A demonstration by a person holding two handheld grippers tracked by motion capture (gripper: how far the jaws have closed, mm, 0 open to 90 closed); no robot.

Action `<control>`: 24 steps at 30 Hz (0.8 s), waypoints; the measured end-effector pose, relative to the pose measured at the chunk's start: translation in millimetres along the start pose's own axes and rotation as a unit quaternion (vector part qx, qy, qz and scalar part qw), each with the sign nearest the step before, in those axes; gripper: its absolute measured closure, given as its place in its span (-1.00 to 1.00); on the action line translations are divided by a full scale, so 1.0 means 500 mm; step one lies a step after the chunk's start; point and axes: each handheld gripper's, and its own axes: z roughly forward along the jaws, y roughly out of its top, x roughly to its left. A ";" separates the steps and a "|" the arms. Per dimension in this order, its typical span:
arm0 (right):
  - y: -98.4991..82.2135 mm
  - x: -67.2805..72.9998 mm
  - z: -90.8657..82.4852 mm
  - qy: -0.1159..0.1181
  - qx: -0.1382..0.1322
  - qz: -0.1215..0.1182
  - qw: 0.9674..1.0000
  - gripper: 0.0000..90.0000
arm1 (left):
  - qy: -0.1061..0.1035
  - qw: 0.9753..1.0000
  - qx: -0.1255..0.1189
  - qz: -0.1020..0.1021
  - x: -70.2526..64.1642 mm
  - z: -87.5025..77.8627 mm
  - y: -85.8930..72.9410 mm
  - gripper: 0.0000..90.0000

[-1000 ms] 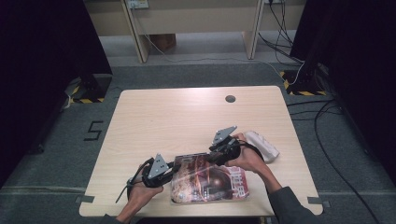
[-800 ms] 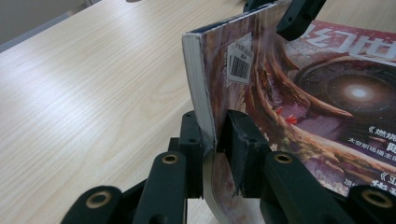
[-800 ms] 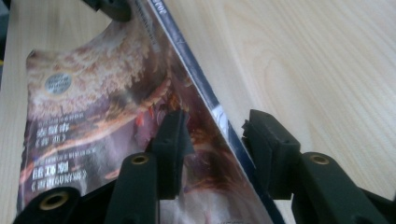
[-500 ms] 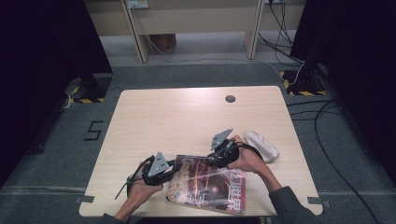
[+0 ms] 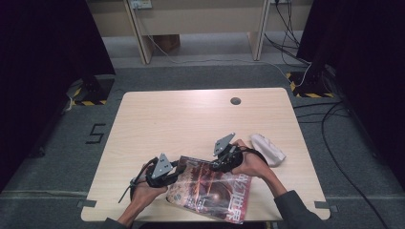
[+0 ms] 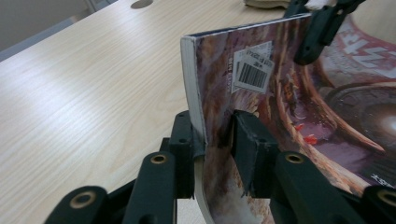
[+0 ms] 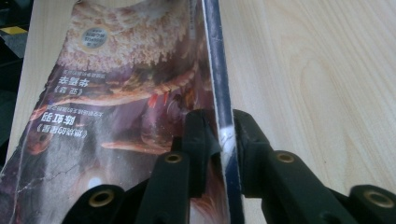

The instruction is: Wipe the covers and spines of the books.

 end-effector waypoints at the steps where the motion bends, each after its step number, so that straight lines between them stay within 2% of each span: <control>1: 0.002 0.002 -0.002 -0.002 -0.001 -0.008 1.000 0.77 | -0.006 1.000 -0.001 -0.008 0.005 0.001 -0.003 0.52; 4: 0.006 0.006 -0.007 0.000 0.001 -0.009 1.000 0.82 | -0.006 1.000 -0.003 -0.023 0.009 0.003 -0.007 0.47; 6: 0.008 0.008 -0.007 -0.001 0.003 -0.009 1.000 0.82 | -0.002 1.000 -0.004 -0.023 0.009 0.004 -0.008 0.44; 7: 0.010 0.008 -0.008 0.001 0.001 -0.013 1.000 0.85 | 0.006 0.999 -0.016 -0.033 0.011 0.000 -0.009 0.41; 13: 0.010 0.008 -0.015 -0.005 0.009 0.002 1.000 0.86 | 0.014 0.998 -0.025 -0.063 0.020 -0.019 -0.012 0.17; 16: 0.012 0.007 -0.018 -0.011 0.009 0.007 1.000 0.87 | 0.010 0.997 -0.005 -0.080 0.016 -0.031 -0.023 0.05; 17: 0.013 0.006 -0.020 -0.011 0.011 0.007 1.000 0.87 | 0.010 0.997 -0.005 -0.080 0.016 -0.031 -0.023 0.01; 19: 0.014 0.005 -0.023 -0.014 0.011 0.008 1.000 0.87 | 0.005 0.996 0.010 -0.085 0.009 -0.032 -0.029 -0.03; 21: 0.019 0.001 -0.031 -0.021 0.010 0.013 1.000 0.87 | 0.011 0.995 0.024 -0.098 0.001 -0.030 -0.033 -0.17; 22: 0.019 0.001 -0.031 -0.021 0.010 0.013 1.000 0.87 | 0.011 0.995 0.024 -0.098 0.001 -0.030 -0.033 -0.26; 23: 0.022 -0.001 -0.035 -0.026 0.012 0.014 0.999 0.87 | 0.019 0.993 0.027 -0.116 -0.001 -0.030 -0.035 -0.26; 24: 0.028 -0.004 -0.042 -0.037 0.012 0.013 0.999 0.87 | 0.018 0.992 0.027 -0.122 -0.001 -0.031 -0.035 -0.36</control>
